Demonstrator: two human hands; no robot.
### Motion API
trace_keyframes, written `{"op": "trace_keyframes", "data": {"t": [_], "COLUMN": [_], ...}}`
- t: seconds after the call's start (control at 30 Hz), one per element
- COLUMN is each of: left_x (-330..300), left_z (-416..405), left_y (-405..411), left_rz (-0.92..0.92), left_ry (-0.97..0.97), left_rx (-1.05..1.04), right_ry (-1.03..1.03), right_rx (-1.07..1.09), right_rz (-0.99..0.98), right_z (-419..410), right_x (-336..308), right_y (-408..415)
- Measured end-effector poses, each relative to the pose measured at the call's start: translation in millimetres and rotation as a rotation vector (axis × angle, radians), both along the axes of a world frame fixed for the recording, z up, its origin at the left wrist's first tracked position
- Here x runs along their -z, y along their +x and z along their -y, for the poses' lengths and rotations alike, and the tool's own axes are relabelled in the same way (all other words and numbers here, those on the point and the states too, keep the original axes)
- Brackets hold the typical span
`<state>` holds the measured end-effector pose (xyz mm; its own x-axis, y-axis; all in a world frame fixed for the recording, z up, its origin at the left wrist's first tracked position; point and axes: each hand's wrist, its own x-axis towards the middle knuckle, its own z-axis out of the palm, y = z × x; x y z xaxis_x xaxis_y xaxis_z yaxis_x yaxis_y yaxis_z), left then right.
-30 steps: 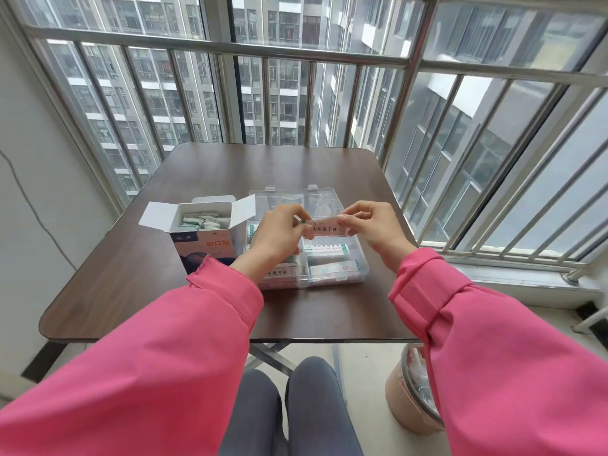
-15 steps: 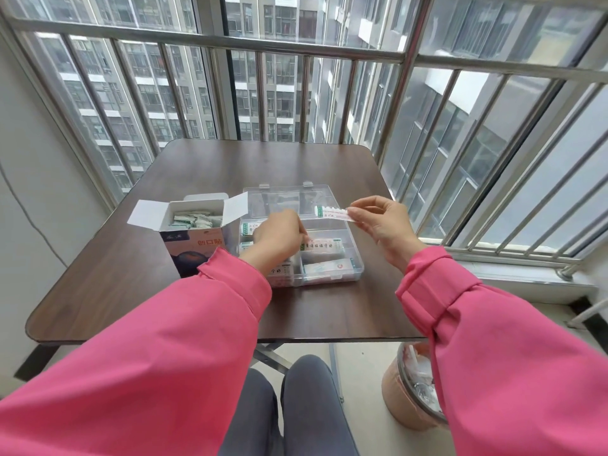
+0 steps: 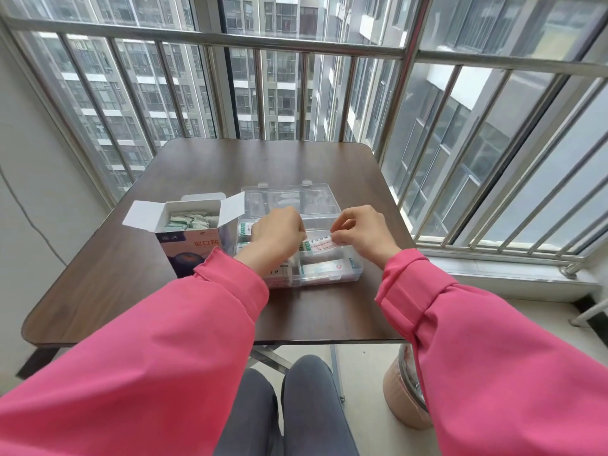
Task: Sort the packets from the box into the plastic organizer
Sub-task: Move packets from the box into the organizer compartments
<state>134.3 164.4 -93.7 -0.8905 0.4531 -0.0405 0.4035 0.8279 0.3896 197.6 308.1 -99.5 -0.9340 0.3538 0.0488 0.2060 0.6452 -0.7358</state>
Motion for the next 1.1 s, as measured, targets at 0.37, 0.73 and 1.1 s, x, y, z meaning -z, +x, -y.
{"op": "trace_keyframes", "data": {"t": [0.37, 0.73, 1.1], "left_x": [2, 7, 9], "left_z": [-2, -6, -4], "left_y": [0, -7, -5], "left_rz": [0.085, 0.082, 0.039], "left_ry": [-0.076, -0.105, -0.114], "left_rx": [-0.002, -0.011, -0.017], "right_ry": [0.356, 0.631, 0.615], "right_rx": [-0.084, 0.012, 0.017], "right_rz": [0.098, 0.274, 0.326], "right_z": [17, 26, 31], "right_x": [4, -18, -20], "right_y": [-5, 0, 2]}}
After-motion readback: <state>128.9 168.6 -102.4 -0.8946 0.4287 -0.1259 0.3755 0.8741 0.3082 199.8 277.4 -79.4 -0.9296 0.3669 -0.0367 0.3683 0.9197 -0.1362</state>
